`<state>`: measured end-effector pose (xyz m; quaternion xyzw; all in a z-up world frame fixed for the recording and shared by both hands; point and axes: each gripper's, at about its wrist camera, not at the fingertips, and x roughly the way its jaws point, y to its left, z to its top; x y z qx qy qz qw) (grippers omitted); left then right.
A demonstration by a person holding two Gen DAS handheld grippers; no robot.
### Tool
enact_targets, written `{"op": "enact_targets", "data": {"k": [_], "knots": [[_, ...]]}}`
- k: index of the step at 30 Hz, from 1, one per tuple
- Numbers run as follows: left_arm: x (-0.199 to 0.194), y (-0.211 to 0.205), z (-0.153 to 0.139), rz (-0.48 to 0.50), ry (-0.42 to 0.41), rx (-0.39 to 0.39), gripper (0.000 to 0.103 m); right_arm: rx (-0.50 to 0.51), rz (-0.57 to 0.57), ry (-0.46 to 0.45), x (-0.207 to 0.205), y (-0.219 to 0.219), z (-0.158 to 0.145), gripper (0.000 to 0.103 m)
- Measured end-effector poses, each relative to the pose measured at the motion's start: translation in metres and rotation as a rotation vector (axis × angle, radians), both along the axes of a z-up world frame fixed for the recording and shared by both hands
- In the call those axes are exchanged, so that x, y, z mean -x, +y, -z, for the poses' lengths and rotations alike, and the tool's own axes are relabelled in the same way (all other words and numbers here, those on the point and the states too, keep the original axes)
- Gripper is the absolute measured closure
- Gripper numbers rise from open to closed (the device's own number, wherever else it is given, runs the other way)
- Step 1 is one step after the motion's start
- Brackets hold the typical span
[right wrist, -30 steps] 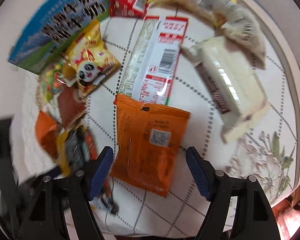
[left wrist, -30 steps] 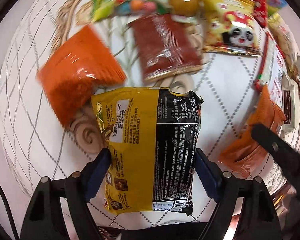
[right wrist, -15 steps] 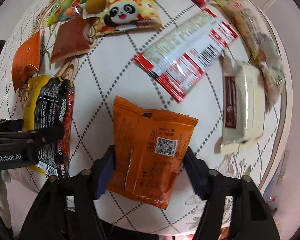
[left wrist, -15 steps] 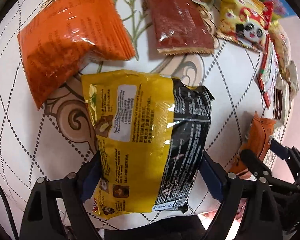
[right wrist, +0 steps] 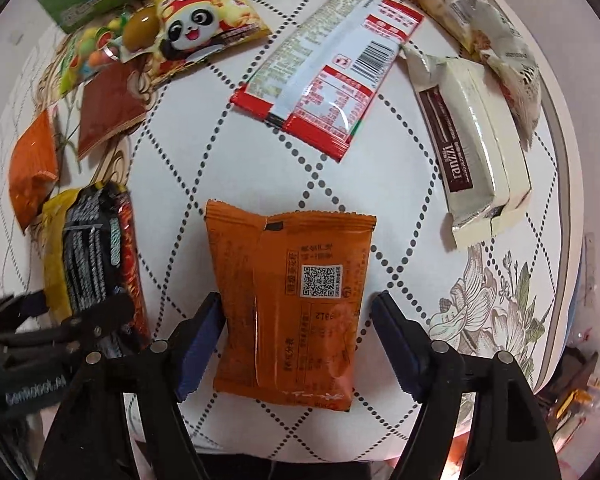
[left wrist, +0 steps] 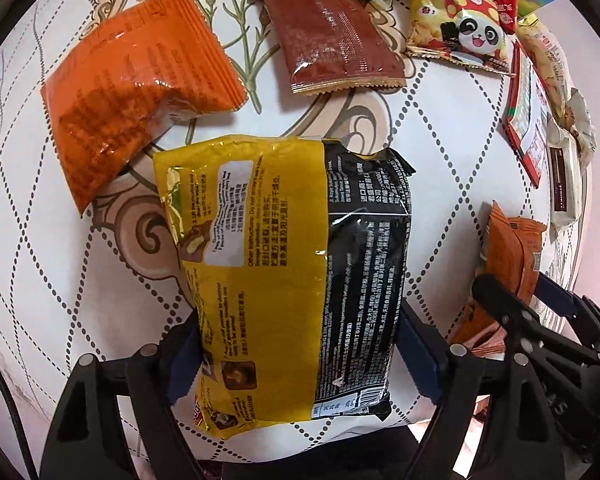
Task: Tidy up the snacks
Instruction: 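Grasp the yellow-black bag with the left tool while the right tool grasps the orange packet, then carry both packets into the cardboard box and open both tools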
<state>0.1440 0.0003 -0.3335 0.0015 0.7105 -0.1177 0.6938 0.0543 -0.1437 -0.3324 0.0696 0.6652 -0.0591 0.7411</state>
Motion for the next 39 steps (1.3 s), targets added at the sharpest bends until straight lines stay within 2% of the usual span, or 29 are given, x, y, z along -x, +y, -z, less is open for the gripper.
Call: {"op": "enact_targets", "data": {"k": [3,6,12,18,20,23,27,31,35,39], "knots": [[0.008,-0.003,-0.007,-0.001,-0.021,-0.016,0.02,0.013,0.015,-0.017,-0.005,0.01,0.012,0.042],[0.017,-0.009,-0.016,-0.007,-0.032,-0.022,0.02,0.021,0.004,-0.039,0.002,0.016,0.01,0.046],[0.041,-0.02,-0.045,-0.017,-0.061,-0.005,0.02,-0.017,-0.022,-0.081,0.016,0.003,-0.005,0.047],[0.049,-0.032,-0.105,-0.05,-0.116,0.042,0.02,-0.135,-0.053,-0.133,0.013,-0.01,-0.033,0.047],[0.042,-0.034,-0.13,-0.063,-0.148,0.057,0.02,-0.169,-0.076,-0.164,-0.003,-0.019,-0.06,0.047],[0.019,-0.038,-0.169,-0.088,-0.19,0.091,0.02,-0.224,-0.112,-0.214,-0.031,-0.045,-0.098,0.047],[-0.034,-0.053,-0.225,-0.114,-0.229,0.158,0.02,-0.306,-0.155,-0.263,-0.087,-0.081,-0.154,0.047],[-0.117,-0.077,-0.253,-0.121,-0.269,0.141,0.02,-0.352,-0.216,-0.326,-0.15,-0.1,-0.194,0.047],[-0.196,-0.083,-0.256,-0.121,-0.283,0.094,0.02,-0.326,-0.249,-0.37,-0.214,-0.096,-0.212,0.047],[-0.272,-0.081,-0.222,-0.122,-0.219,0.071,0.02,-0.296,-0.278,-0.345,-0.288,-0.08,-0.204,0.047]]}}
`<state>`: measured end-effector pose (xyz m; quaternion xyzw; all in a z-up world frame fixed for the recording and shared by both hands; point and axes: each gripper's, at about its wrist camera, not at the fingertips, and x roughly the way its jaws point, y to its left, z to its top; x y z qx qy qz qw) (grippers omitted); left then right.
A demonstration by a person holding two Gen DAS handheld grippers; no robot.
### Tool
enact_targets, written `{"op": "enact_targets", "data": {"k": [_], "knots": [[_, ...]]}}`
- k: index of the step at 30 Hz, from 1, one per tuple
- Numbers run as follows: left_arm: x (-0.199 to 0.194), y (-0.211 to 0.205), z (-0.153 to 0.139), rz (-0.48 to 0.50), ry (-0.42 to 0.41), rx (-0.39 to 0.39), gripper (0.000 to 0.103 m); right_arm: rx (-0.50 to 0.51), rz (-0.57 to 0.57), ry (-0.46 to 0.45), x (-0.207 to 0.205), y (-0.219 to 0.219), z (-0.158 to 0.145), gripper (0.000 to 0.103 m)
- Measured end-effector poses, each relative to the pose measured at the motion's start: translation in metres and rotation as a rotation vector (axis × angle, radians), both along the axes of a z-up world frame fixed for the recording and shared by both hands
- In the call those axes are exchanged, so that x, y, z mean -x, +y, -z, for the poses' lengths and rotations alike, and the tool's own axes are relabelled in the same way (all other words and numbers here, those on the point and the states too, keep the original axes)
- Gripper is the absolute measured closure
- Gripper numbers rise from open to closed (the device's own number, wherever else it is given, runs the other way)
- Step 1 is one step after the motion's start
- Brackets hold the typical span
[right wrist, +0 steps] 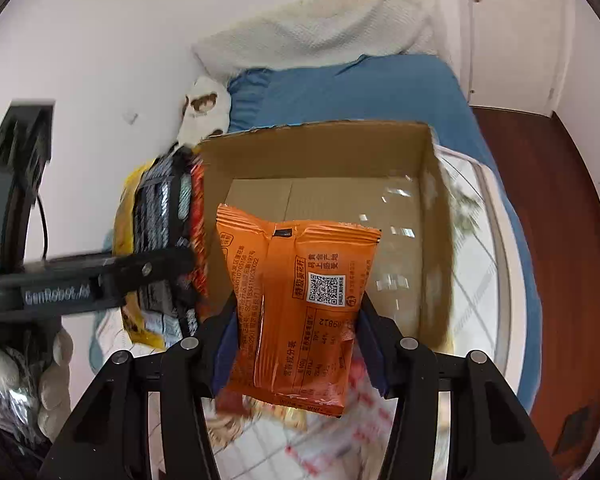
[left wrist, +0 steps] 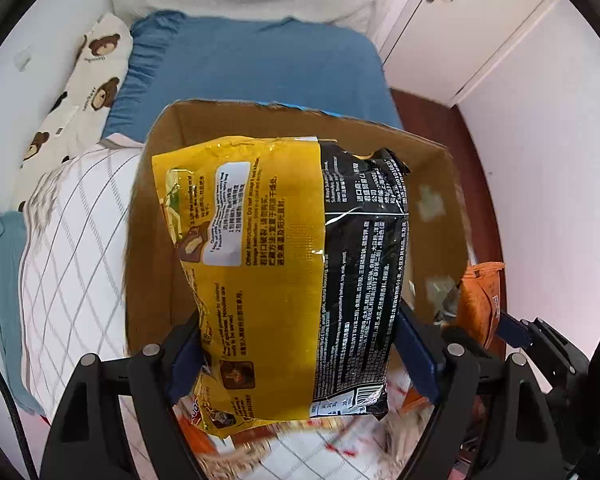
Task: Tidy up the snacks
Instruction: 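Carry both packets into the cardboard box and open both tools, then grasp the red-brown packet with the left tool while the right tool grasps the yellow GUOBA bag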
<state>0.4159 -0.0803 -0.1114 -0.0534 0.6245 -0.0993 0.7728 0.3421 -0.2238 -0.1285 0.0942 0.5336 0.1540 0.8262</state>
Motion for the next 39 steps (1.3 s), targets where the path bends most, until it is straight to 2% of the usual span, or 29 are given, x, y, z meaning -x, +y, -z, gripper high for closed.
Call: {"op": "enact_targets", "data": {"k": [4,10,12,15,18,20,22,24,27,30,35,39], "knots": [[-0.048,-0.005,0.031,0.026,0.088,0.0,0.02,0.037,-0.011,0.089,-0.071,0.02,0.036,0.047],[-0.087,-0.011,0.074,0.041,0.179,-0.028,0.02,0.088,-0.034,0.173,-0.134,0.036,0.091,0.047],[-0.094,-0.012,0.083,0.037,0.199,-0.024,0.02,0.086,-0.04,0.184,-0.131,0.033,0.098,0.047],[-0.097,-0.016,0.09,0.039,0.217,-0.025,0.02,0.102,-0.054,0.194,-0.147,0.036,0.111,0.047],[-0.102,-0.021,0.096,0.044,0.239,-0.04,0.02,0.115,-0.072,0.196,-0.155,0.039,0.112,0.046],[-0.099,-0.021,0.097,0.018,0.269,-0.023,0.02,0.118,-0.082,0.207,-0.162,0.043,0.116,0.046],[-0.102,-0.022,0.102,0.025,0.29,-0.022,0.017,0.124,-0.1,0.227,-0.169,0.048,0.123,0.037],[-0.103,-0.02,0.103,0.027,0.282,-0.043,0.014,0.168,-0.111,0.225,-0.168,0.052,0.122,0.019],[-0.099,-0.016,0.095,0.017,0.26,-0.039,0.014,0.183,-0.101,0.223,-0.17,0.053,0.121,0.008],[-0.091,-0.013,0.083,0.007,0.235,-0.034,0.014,0.161,-0.081,0.243,-0.165,0.051,0.123,0.007],[-0.067,-0.006,0.058,0.0,0.142,-0.081,0.014,0.164,-0.036,0.254,-0.15,0.044,0.123,0.007],[-0.048,0.002,0.034,-0.021,0.064,-0.085,0.014,0.145,-0.003,0.235,-0.126,0.036,0.114,0.007]]}}
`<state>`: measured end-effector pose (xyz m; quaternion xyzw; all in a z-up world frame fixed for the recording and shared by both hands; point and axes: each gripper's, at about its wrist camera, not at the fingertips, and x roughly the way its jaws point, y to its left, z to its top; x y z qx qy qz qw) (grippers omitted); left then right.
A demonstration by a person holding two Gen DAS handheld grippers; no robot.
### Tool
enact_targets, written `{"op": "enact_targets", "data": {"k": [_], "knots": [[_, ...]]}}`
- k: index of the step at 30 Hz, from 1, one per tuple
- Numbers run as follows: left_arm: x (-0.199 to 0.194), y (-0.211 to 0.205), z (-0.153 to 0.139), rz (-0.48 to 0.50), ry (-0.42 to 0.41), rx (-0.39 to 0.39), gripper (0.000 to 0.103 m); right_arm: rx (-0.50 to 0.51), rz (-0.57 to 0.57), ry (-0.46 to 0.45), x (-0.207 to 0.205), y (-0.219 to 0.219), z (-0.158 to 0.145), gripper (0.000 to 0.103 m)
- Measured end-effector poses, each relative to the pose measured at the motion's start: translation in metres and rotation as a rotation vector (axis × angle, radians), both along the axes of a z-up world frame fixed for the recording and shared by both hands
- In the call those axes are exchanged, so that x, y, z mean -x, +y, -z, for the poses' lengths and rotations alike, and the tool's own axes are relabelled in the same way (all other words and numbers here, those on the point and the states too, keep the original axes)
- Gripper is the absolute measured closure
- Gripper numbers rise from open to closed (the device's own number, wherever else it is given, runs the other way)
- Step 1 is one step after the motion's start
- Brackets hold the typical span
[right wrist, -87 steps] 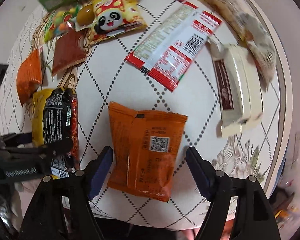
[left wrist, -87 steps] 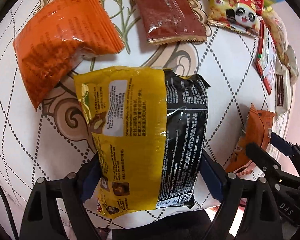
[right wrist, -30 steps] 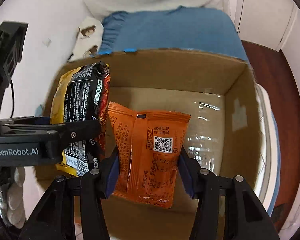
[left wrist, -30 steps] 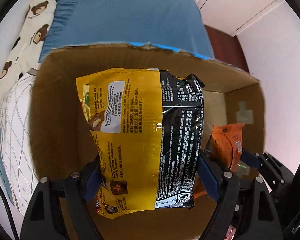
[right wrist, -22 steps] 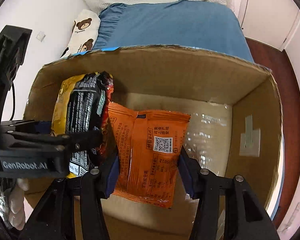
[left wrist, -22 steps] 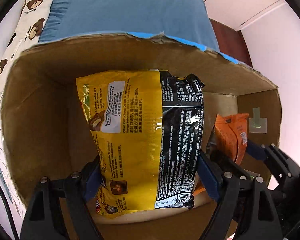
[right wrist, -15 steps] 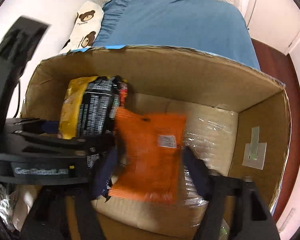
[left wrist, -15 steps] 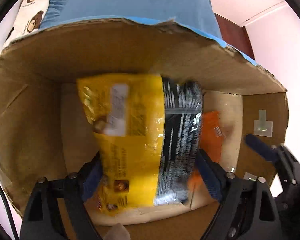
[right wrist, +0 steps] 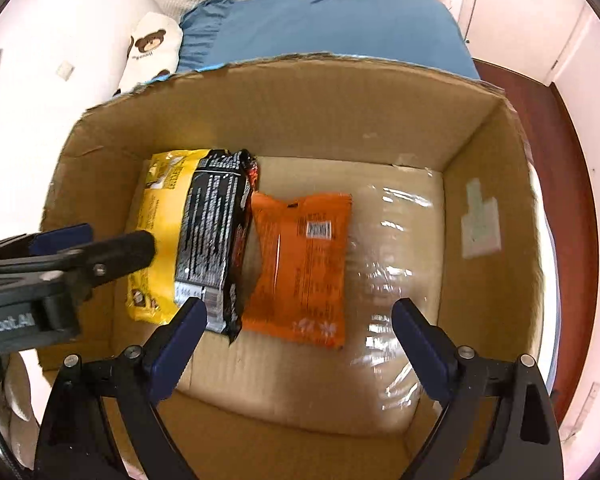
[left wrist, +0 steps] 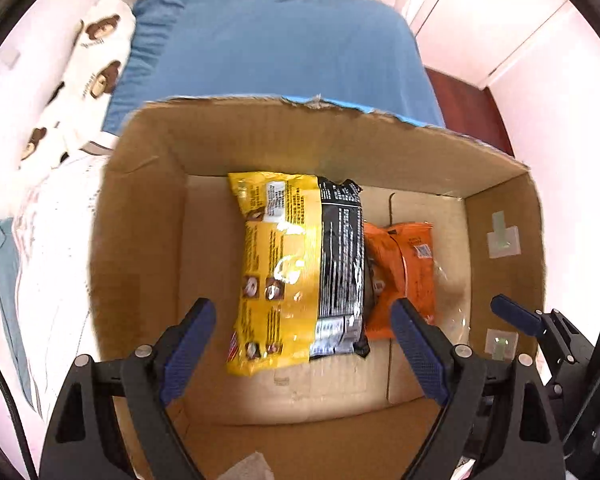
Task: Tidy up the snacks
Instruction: 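Grasp the red-brown packet with the left tool while the right tool grasps the yellow GUOBA bag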
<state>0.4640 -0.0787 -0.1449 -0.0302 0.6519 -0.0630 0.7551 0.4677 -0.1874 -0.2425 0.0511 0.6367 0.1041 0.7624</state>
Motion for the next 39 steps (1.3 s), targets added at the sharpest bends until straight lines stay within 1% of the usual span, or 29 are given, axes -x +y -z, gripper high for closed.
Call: {"op": "enact_targets", "data": {"k": [3,5,8,11,14,18,22,25,28,31,32,33,34,35,36,39], "knots": [[0.021,0.004,-0.02,-0.003,-0.066,-0.002,0.014,-0.003,0.022,-0.035,0.017,-0.005,-0.013,0.007],[0.03,0.003,-0.027,-0.001,-0.097,0.002,0.014,-0.001,0.034,-0.057,0.03,-0.007,-0.024,0.007],[0.049,0.005,-0.042,-0.005,-0.159,-0.014,0.014,0.009,0.037,-0.096,0.045,-0.007,-0.041,0.007],[0.073,0.009,-0.059,-0.009,-0.227,-0.026,0.014,0.038,0.041,-0.154,0.066,-0.005,-0.061,0.007],[0.093,0.01,-0.073,-0.006,-0.27,-0.026,0.014,0.057,0.047,-0.213,0.088,-0.006,-0.082,0.007],[0.123,0.013,-0.095,-0.002,-0.348,-0.039,0.014,0.074,0.064,-0.287,0.115,-0.008,-0.106,0.007],[0.147,0.016,-0.11,0.001,-0.378,-0.024,0.014,0.073,0.075,-0.345,0.141,-0.007,-0.129,0.007],[0.164,0.022,-0.112,-0.013,-0.375,-0.007,0.014,0.04,0.079,-0.36,0.159,-0.006,-0.142,0.007],[0.182,0.033,-0.101,-0.042,-0.338,-0.002,0.014,0.021,0.059,-0.341,0.175,-0.002,-0.14,0.007],[0.203,0.048,-0.073,-0.066,-0.276,-0.05,0.014,-0.016,0.08,-0.294,0.191,-0.005,-0.12,0.009],[0.21,0.054,-0.062,-0.077,-0.252,-0.054,0.014,-0.045,0.088,-0.265,0.197,-0.007,-0.109,0.02],[0.218,0.062,-0.046,-0.093,-0.214,-0.064,0.014,-0.075,0.093,-0.239,0.201,-0.008,-0.099,0.037],[0.224,0.07,-0.03,-0.108,-0.174,-0.066,0.014,-0.105,0.101,-0.195,0.207,-0.01,-0.085,0.04],[0.23,0.074,-0.018,-0.12,-0.143,-0.061,0.014,-0.115,0.105,-0.169,0.211,-0.009,-0.074,0.04],[0.236,0.082,0.0,-0.136,-0.095,-0.05,0.014,-0.131,0.107,-0.151,0.216,-0.008,-0.065,0.04],[0.251,0.093,0.037,-0.166,-0.009,-0.038,0.014,-0.166,0.124,-0.085,0.229,-0.003,-0.034,0.04]]}}
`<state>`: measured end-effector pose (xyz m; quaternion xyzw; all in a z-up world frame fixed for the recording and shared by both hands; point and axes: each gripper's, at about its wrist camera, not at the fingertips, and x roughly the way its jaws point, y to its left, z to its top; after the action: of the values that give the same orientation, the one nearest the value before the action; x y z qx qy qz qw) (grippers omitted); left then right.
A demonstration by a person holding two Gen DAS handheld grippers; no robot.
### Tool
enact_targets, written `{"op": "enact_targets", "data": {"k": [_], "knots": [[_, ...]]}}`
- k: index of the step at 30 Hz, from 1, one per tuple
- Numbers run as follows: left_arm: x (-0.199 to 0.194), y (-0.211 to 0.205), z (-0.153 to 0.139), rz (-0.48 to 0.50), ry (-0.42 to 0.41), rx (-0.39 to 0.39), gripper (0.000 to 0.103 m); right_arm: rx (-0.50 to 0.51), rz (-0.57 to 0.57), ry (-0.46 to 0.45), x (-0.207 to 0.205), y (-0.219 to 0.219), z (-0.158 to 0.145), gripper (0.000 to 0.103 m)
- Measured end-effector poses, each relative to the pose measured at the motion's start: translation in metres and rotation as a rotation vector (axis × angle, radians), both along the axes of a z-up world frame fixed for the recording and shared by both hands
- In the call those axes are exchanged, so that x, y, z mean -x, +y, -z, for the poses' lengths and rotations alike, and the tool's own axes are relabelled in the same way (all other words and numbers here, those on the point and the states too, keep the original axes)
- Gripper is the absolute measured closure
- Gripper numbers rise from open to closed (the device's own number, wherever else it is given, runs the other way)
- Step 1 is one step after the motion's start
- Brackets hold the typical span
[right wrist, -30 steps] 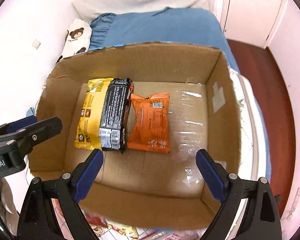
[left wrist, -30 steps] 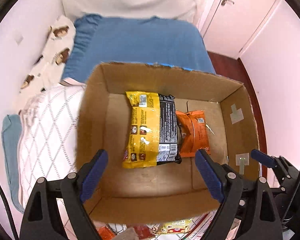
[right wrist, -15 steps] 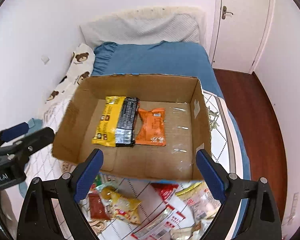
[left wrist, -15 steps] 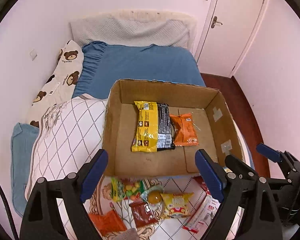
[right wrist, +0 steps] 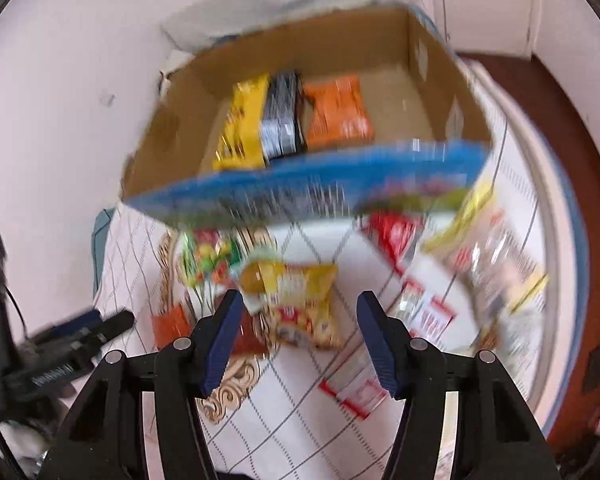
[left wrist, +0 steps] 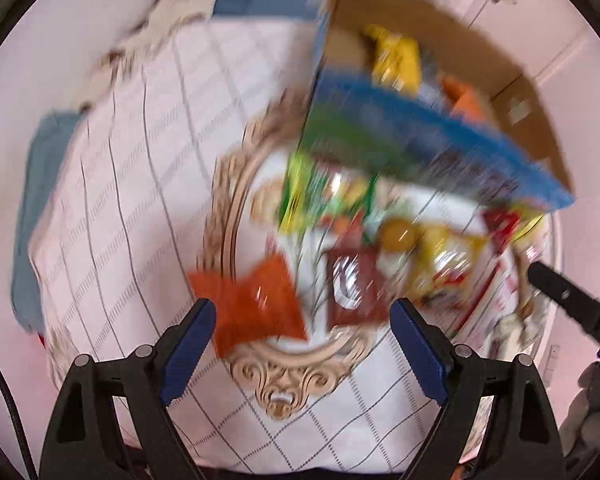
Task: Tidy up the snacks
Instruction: 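Grasp the red-brown packet with the left tool while the right tool grasps the yellow GUOBA bag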
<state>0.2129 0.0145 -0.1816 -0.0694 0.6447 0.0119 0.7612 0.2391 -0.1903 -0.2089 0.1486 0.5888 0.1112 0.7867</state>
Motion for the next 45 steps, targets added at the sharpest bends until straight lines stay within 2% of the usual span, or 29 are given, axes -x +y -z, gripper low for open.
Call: {"op": "enact_targets", "data": {"k": [2,3,6,8,9,10,16,17,18,20,25,28,30,32,34,36,41,45], "knots": [[0.004,0.005,0.025,-0.017,0.068,0.008,0.014,-0.019,0.011,0.035,0.002,0.003,0.016,0.04],[0.006,0.006,0.029,-0.031,0.077,0.018,0.016,-0.019,0.016,0.048,0.002,0.004,0.023,0.04],[0.009,0.0,0.034,-0.05,0.07,0.06,0.016,-0.014,0.024,0.072,0.0,0.012,0.041,0.04],[0.007,-0.012,0.035,-0.021,0.057,0.072,0.019,0.007,0.021,0.081,-0.002,0.02,0.048,0.04],[0.006,-0.017,0.037,-0.012,0.058,0.072,0.025,0.016,0.012,0.082,-0.004,0.024,0.052,0.04],[0.004,-0.022,0.039,-0.001,0.063,0.068,0.027,0.032,0.003,0.083,-0.007,0.027,0.055,0.04],[-0.001,-0.031,0.048,0.004,0.079,0.054,0.027,0.134,-0.05,0.138,-0.026,0.054,0.091,0.04],[-0.002,-0.033,0.05,0.003,0.085,0.06,0.027,0.141,-0.062,0.145,-0.027,0.057,0.099,0.042],[-0.004,-0.036,0.051,0.007,0.09,0.063,0.027,0.149,-0.068,0.142,-0.027,0.059,0.102,0.048],[-0.008,-0.044,0.054,0.02,0.092,0.063,0.027,0.186,-0.092,0.129,-0.023,0.057,0.101,0.054],[-0.027,-0.075,0.08,0.068,0.152,0.074,0.027,0.201,-0.098,0.159,-0.007,0.03,0.094,0.054],[-0.038,-0.095,0.102,0.129,0.191,0.015,0.027,0.184,-0.081,0.18,0.0,0.014,0.093,0.054],[-0.041,-0.107,0.117,0.178,0.197,-0.062,0.027,0.164,-0.068,0.196,0.003,0.009,0.095,0.054],[-0.043,-0.111,0.128,0.201,0.202,-0.087,0.027,0.151,-0.058,0.201,0.005,0.006,0.097,0.054],[-0.045,-0.11,0.131,0.192,0.189,-0.069,0.029,0.154,-0.064,0.204,0.006,0.007,0.099,0.054],[-0.046,-0.103,0.129,0.173,0.169,-0.044,0.046,0.153,-0.072,0.208,0.009,0.009,0.102,0.054],[-0.023,-0.077,0.127,0.147,0.177,0.003,0.049,0.127,-0.141,0.201,0.009,0.034,0.11,0.054],[0.01,-0.055,0.129,0.119,0.213,0.037,0.049,0.104,-0.262,0.23,0.023,0.059,0.121,0.054]]}}
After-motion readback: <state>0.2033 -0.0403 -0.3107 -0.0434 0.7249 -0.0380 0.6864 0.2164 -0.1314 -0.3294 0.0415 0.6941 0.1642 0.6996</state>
